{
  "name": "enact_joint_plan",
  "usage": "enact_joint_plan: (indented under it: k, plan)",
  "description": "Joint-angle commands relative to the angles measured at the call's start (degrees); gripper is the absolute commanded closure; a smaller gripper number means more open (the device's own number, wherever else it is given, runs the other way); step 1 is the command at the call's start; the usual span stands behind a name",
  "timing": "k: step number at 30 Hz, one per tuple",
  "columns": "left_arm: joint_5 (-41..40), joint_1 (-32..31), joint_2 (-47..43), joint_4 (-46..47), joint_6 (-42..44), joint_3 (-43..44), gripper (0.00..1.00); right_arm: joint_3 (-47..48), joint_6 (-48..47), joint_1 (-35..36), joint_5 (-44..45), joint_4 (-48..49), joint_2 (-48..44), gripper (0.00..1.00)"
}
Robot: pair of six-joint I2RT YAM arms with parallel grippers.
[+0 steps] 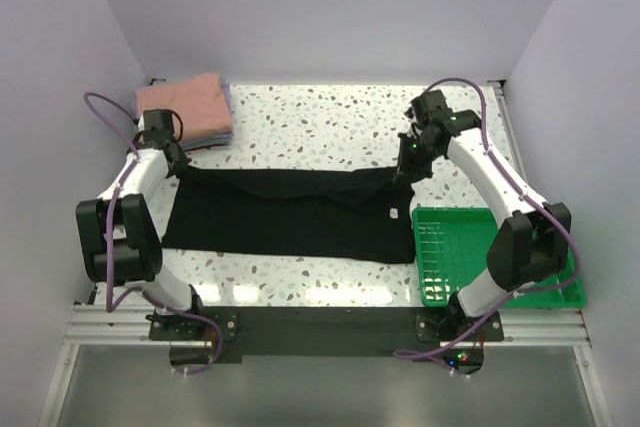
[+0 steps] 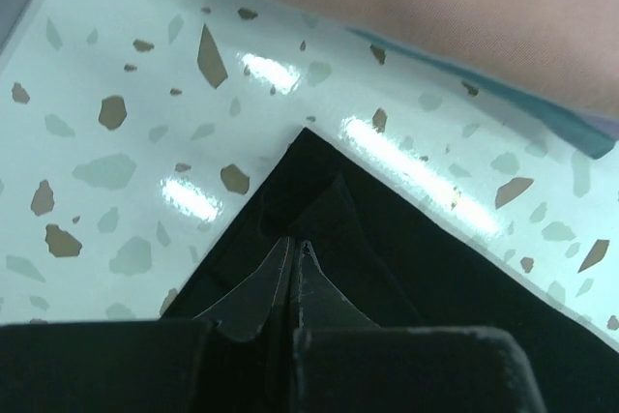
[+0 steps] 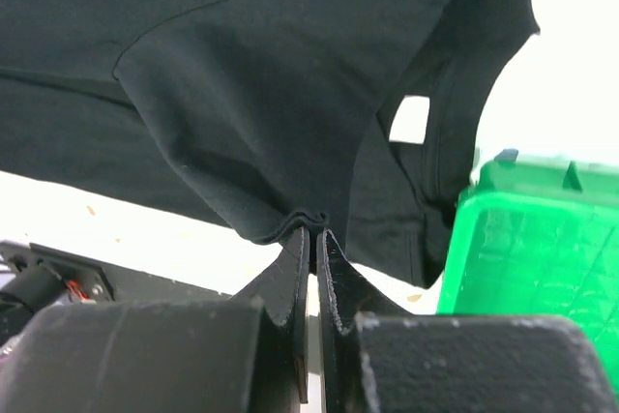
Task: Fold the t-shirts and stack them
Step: Fold the tshirt
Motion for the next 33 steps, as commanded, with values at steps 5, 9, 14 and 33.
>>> enact_joint_plan:
  k: [5,9,14,33]
  plan:
    - [-1.2,0.5,-4.1,-4.6,-2.0,-2.1,1.0,-1.0,-1.1,0.5,-1.3,-5.1,-5.5,1.0]
    - [-2.2,0.5,-4.4,-5.2,-1.7,-3.0,1.0,-3.5,-1.0,0.6,-1.6,-5.5,-7.2,1.0]
    - [-5.2,0.7,-4.6,-7.7,-2.6,-2.9,1.0,-6.6,-1.5,1.0,-2.9,-5.8,-7.0,1.0]
    - [-5.9,-8.0,-3.7,-7.5,-8.1,1.0,0.18,-1.9,-5.4,9.8,2.8,-4.7,-4.8,0.58]
